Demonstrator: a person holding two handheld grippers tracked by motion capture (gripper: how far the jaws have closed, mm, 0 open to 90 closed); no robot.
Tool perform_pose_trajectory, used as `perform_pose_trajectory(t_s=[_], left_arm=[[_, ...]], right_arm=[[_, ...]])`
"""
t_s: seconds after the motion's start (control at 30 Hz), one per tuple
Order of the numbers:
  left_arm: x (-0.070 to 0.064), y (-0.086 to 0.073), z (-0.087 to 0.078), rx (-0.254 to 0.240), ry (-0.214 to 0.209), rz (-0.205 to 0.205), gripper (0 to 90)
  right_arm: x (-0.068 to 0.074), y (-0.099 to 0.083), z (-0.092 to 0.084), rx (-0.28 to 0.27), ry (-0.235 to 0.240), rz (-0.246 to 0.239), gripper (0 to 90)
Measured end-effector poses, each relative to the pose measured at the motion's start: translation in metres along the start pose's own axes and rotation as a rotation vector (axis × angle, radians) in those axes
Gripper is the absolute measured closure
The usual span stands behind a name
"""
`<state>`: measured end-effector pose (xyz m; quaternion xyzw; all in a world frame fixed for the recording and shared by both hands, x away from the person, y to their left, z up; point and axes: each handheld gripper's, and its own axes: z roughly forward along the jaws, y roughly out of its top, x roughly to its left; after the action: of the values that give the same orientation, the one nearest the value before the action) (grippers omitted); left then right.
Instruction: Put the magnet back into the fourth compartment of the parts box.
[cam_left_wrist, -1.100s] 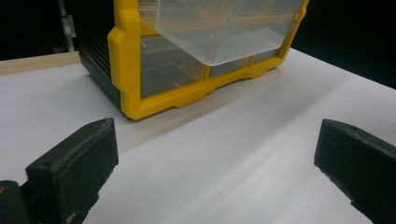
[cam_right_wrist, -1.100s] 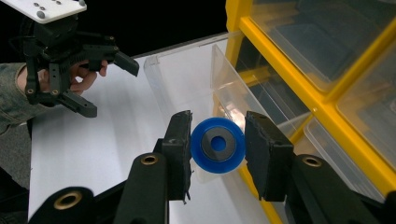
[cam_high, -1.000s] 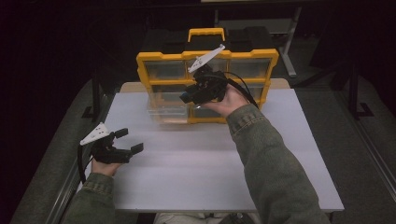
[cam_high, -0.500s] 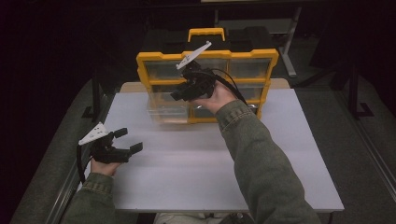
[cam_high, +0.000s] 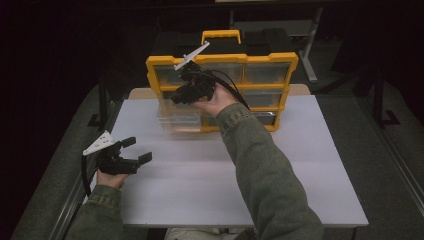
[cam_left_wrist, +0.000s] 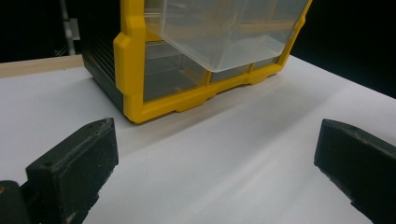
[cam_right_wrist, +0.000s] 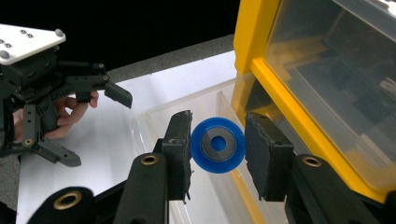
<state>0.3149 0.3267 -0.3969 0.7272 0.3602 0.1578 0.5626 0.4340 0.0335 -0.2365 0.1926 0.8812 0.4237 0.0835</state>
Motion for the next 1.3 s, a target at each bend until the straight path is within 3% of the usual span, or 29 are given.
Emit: perform_pose_trajectory(t_s=[0.23, 0.37, 0.7, 1.0, 1.13, 1.3], left_arm=[[-0.001, 0.0, 0.001, 0.007, -0.005, 0.002, 0.0], [-0.001, 0.0, 0.001, 0.006, -0.004, 0.005, 0.0], [-0.001, 0.0, 0.002, 0.01, -0.002, 0.004, 0.0], [-0.001, -0.001, 0.003, 0.019, -0.003, 0.009, 0.0], [-0.002, -0.001, 0.004, 0.022, -0.003, 0.015, 0.0], [-0.003, -0.001, 0.006, 0.025, -0.007, 0.018, 0.0]], right_arm=[[0.0, 0.004, 0.007, 0.003, -0.003, 0.015, 58.8], [-0.001, 0.004, 0.007, 0.011, -0.013, 0.032, 45.3], [-0.002, -0.002, -0.008, -0.01, -0.018, 0.078, 22.2], [-0.008, -0.015, -0.017, -0.015, -0.063, 0.128, 2.8], [-0.008, -0.023, -0.022, -0.02, -0.098, 0.132, 0.0], [-0.007, -0.031, -0.029, -0.026, -0.093, 0.131, 0.0]])
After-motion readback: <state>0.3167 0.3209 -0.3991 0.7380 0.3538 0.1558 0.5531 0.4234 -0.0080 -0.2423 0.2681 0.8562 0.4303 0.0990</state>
